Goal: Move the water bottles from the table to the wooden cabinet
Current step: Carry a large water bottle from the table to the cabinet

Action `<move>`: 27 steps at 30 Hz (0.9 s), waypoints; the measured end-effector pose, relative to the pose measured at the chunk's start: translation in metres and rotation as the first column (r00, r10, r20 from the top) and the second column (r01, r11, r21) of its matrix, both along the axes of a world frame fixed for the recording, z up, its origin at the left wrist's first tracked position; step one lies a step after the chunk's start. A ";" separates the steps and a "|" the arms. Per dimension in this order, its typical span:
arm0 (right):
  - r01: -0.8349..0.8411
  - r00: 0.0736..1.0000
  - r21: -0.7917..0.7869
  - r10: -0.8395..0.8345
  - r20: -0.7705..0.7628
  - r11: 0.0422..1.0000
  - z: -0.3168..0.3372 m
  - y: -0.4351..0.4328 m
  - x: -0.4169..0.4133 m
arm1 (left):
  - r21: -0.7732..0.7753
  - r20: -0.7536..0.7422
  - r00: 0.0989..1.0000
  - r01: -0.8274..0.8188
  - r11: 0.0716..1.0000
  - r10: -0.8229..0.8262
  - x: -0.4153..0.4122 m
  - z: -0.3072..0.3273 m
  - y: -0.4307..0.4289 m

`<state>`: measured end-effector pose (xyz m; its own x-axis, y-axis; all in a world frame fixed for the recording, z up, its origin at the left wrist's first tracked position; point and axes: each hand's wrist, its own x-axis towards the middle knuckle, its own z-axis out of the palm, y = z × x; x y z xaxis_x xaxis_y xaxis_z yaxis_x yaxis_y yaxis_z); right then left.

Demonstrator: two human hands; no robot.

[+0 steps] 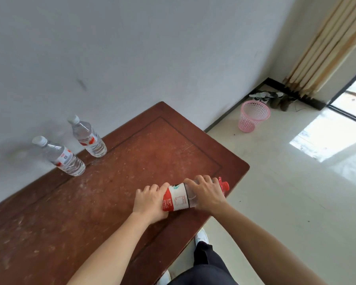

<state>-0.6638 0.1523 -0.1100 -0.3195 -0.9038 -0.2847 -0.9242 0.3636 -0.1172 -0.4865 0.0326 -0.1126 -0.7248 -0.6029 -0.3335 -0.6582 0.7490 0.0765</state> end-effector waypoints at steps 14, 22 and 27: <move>0.551 0.675 -0.330 -0.642 -0.363 0.767 0.120 0.226 0.032 | -0.364 -0.409 0.625 0.557 0.747 -0.665 -0.090 0.100 0.137; 0.511 0.271 -0.676 -0.846 -0.460 0.531 0.247 0.419 0.073 | -0.593 -0.580 0.214 0.549 0.588 -0.786 -0.122 0.242 0.329; 0.472 -0.005 -0.763 -0.864 -0.503 0.442 0.312 0.604 0.169 | -0.694 -0.647 -0.111 0.496 0.522 -0.755 -0.072 0.303 0.524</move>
